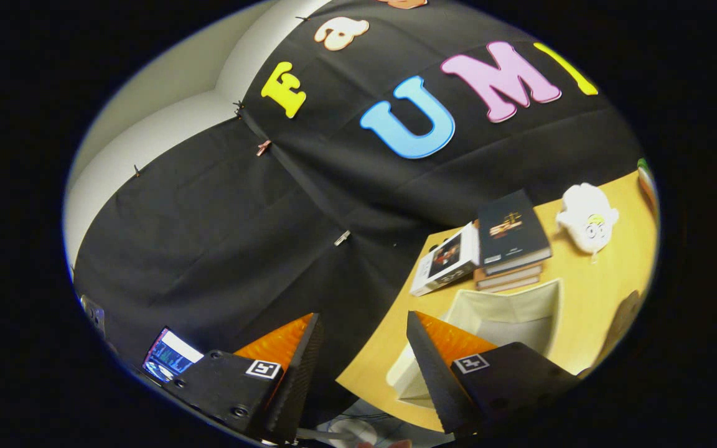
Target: Open the storage box then place both shoes into the box .Put the left shoe in first, then the right shoe, with the right side of both shoes facing outward in a uniform manner.
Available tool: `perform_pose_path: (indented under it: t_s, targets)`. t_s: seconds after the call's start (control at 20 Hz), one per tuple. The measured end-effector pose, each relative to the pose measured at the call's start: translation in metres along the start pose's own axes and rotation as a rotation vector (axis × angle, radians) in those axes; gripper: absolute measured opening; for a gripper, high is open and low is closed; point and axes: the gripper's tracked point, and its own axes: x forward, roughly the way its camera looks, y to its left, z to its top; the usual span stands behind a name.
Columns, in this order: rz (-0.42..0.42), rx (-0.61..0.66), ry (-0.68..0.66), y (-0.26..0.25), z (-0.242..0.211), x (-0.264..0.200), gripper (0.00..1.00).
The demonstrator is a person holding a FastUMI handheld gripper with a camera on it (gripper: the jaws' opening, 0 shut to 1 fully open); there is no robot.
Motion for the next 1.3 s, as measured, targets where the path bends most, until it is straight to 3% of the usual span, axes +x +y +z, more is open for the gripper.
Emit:
perform_pose_path:
  t_s: [0.35,0.65,0.85,1.3]
  targets:
    - [-0.286,-0.153,-0.009,-0.125,0.017,-0.115,0.85]
    - [-0.503,-0.208,0.113,-0.244,-0.020,-0.184,0.85]
    - [-0.567,-0.197,0.203,-0.302,-0.054,-0.200,0.84]
    - [-0.616,-0.219,0.386,-0.370,-0.101,-0.191,0.75]
